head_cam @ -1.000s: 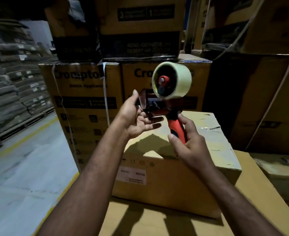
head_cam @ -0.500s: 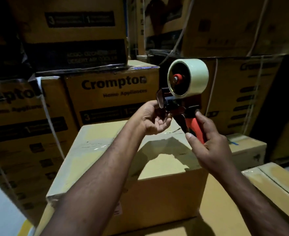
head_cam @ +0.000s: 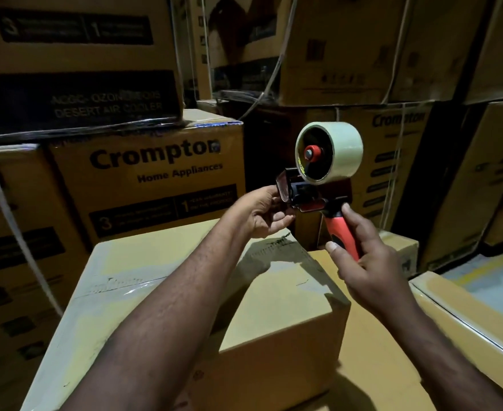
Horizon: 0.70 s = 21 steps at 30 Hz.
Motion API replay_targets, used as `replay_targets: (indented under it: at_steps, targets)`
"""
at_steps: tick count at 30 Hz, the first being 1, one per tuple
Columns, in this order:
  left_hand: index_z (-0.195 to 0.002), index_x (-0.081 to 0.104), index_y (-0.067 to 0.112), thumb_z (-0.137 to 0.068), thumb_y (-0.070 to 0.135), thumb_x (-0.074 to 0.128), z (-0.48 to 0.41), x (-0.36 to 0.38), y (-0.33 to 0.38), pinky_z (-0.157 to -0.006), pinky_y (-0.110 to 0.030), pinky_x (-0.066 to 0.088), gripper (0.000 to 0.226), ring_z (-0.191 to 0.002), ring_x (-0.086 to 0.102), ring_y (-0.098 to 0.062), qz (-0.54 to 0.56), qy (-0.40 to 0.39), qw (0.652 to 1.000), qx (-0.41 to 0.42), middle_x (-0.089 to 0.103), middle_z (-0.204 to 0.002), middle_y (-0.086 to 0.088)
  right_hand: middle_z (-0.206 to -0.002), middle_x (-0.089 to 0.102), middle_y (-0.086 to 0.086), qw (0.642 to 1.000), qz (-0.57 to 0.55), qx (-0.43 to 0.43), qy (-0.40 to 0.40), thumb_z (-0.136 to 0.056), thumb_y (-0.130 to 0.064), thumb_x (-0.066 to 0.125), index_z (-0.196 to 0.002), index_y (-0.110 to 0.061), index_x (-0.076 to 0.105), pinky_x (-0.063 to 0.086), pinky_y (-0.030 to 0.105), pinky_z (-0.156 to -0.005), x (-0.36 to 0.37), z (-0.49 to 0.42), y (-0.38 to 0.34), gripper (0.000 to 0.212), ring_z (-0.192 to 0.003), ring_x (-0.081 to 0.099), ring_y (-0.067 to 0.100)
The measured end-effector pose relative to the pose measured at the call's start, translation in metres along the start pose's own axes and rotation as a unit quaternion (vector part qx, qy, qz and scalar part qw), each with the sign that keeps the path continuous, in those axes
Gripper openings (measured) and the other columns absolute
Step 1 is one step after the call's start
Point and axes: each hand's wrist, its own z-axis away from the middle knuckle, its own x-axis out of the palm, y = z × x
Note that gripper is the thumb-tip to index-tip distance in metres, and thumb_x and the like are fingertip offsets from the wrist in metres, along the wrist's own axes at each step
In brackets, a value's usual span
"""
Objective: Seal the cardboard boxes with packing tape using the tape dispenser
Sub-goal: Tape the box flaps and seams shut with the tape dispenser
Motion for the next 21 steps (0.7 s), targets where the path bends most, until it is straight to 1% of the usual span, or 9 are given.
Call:
replay_targets:
  at_steps: [2,4,6,9,12,15,18,19,21]
  targets:
    - [-0.082,0.065,0.008,-0.09,0.035,0.076,-0.008,-0.004,0.002,-0.056,-0.027,0.059,0.031,-0.048,0.066,-0.012,0.014,-0.011,1.0,-0.014,0.071,-0.067,-0.006,-0.109,0.052,-0.005,1.0,0.006,0.009,0.005,-0.095,-0.036,0.064,-0.152,-0.048,0.027,0.057,0.037,-0.067,0.001,-0.005,0.001,0.068,-0.08,0.064,0.016]
    - [-0.084,0.066,0.006,-0.092,0.026,0.075,-0.019,-0.008,0.004,-0.057,-0.024,0.059,0.024,-0.05,0.066,-0.009,-0.01,-0.005,1.0,-0.008,0.07,-0.066,-0.006,-0.102,0.051,-0.011,1.0,0.01,0.015,0.004,-0.096,-0.036,0.064,-0.151,-0.05,0.026,0.052,0.028,-0.062,0.003,-0.01,0.002,0.068,-0.076,0.062,0.009]
    - [-0.087,0.067,0.006,-0.098,0.014,0.065,-0.03,-0.01,0.007,-0.053,-0.023,0.058,0.015,-0.051,0.066,-0.009,-0.084,0.02,0.996,0.04,0.07,-0.066,-0.006,-0.1,0.049,-0.015,1.0,0.018,0.023,-0.011,-0.096,-0.037,0.063,-0.152,-0.049,0.026,0.049,0.024,-0.06,0.005,-0.015,0.002,0.068,-0.075,0.061,0.006]
    - [-0.085,0.071,0.005,-0.098,0.006,0.061,-0.047,-0.013,0.013,-0.058,-0.028,0.056,0.016,-0.059,0.069,-0.015,-0.196,0.067,0.969,0.131,0.072,-0.076,-0.012,-0.113,0.051,-0.01,0.997,0.04,0.05,-0.036,-0.098,-0.038,0.06,-0.153,-0.046,0.024,0.045,0.024,-0.062,0.013,-0.027,0.001,0.066,-0.083,0.06,0.012]
    - [-0.086,0.072,0.001,-0.096,0.004,0.065,-0.071,-0.02,0.016,-0.053,-0.031,0.057,0.013,-0.058,0.07,-0.02,-0.267,0.136,0.938,0.176,0.074,-0.078,-0.016,-0.135,0.056,0.003,0.995,0.037,0.081,-0.051,-0.099,-0.039,0.058,-0.153,-0.047,0.021,0.052,0.034,-0.076,0.025,-0.039,0.0,0.066,-0.101,0.059,0.021]
    - [-0.083,0.074,0.007,-0.096,0.012,0.066,-0.096,-0.025,0.011,-0.06,-0.034,0.06,0.016,-0.069,0.072,-0.021,-0.374,0.202,0.879,0.215,0.075,-0.082,-0.012,-0.136,0.058,0.008,0.991,0.054,0.102,-0.061,-0.1,-0.036,0.057,-0.154,-0.047,0.019,0.052,0.035,-0.076,0.038,-0.043,0.003,0.067,-0.096,0.058,0.018]
    - [-0.08,0.071,0.02,-0.096,0.025,0.068,-0.114,-0.033,0.005,-0.064,-0.034,0.058,0.017,-0.077,0.07,-0.017,-0.442,0.257,0.826,0.236,0.072,-0.081,0.0,-0.134,0.058,0.008,0.986,0.074,0.127,-0.075,-0.1,-0.037,0.054,-0.154,-0.048,0.015,0.051,0.028,-0.065,0.044,-0.038,0.012,0.067,-0.093,0.062,0.019]
    - [-0.081,0.07,0.023,-0.096,0.029,0.069,-0.117,-0.039,0.003,-0.067,-0.034,0.059,0.016,-0.079,0.069,-0.017,-0.449,0.268,0.82,0.233,0.071,-0.082,0.003,-0.135,0.058,0.007,0.984,0.082,0.133,-0.083,-0.101,-0.038,0.053,-0.154,-0.049,0.014,0.049,0.026,-0.063,0.045,-0.034,0.012,0.067,-0.094,0.062,0.019]
    - [-0.083,0.072,0.024,-0.093,0.035,0.072,-0.132,-0.05,0.004,-0.076,-0.038,0.062,0.015,-0.081,0.071,-0.017,-0.439,0.252,0.835,0.215,0.072,-0.083,0.002,-0.138,0.057,0.005,0.982,0.093,0.142,-0.088,-0.101,-0.04,0.052,-0.154,-0.05,0.011,0.048,0.028,-0.069,0.045,-0.03,0.016,0.067,-0.096,0.061,0.017]
